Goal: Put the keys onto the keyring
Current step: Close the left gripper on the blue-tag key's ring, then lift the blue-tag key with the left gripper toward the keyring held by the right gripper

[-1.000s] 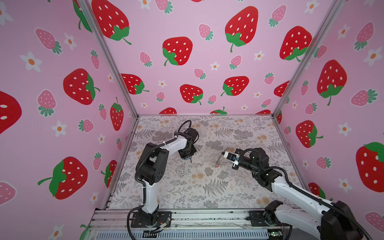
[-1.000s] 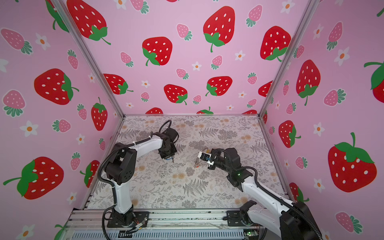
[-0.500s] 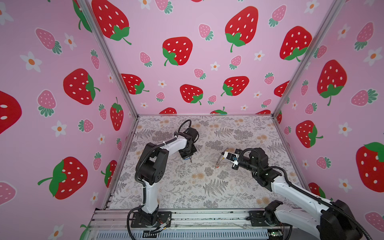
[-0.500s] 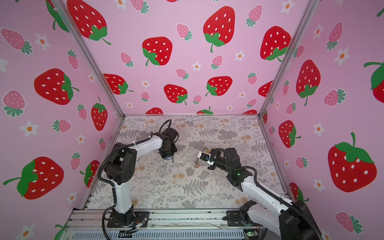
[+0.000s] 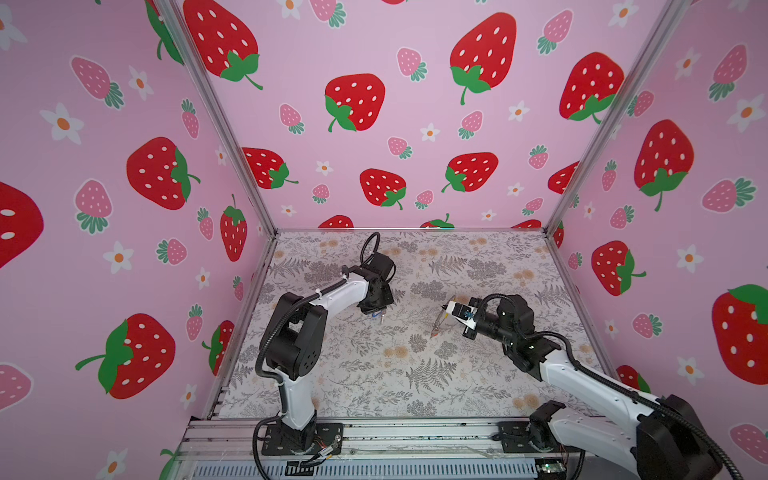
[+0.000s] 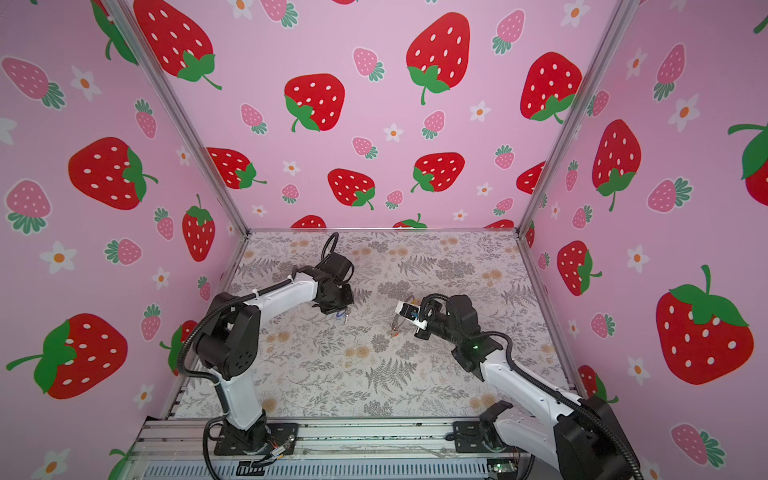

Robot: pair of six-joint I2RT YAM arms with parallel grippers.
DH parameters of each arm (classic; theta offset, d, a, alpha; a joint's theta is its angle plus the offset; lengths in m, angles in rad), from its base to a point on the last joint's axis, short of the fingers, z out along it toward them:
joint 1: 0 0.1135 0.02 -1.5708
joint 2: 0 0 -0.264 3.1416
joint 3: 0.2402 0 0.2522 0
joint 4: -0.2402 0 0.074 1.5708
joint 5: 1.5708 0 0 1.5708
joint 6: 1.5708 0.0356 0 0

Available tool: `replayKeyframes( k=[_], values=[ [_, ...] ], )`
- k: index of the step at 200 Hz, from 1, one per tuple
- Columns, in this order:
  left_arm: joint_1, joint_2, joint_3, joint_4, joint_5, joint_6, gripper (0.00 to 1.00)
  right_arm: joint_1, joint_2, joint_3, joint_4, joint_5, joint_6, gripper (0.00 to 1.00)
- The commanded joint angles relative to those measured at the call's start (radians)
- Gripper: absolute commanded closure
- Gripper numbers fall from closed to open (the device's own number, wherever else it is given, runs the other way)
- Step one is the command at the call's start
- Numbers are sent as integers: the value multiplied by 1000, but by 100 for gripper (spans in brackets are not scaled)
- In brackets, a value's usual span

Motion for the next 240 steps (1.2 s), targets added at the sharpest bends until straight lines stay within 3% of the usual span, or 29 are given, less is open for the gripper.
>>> replayKeyframes(
  k=[1, 60, 129, 197, 240],
  values=[
    [-7, -102, -30, 119, 80, 282, 100, -19, 19, 57, 14, -26, 65, 100],
    [-7, -273, -113, 334, 354, 700, 100, -31, 81, 203, -132, -127, 135, 100],
    [-7, -414, -199, 530, 618, 1004, 100, -33, 89, 315, -266, -237, 167, 100],
    [-39, -501, -182, 432, 699, 1244, 100, -34, 100, 388, -346, -196, 139, 100],
    [-89, -507, -143, 344, 670, 1296, 100, -31, 72, 364, -269, -129, 139, 100]
  ],
)
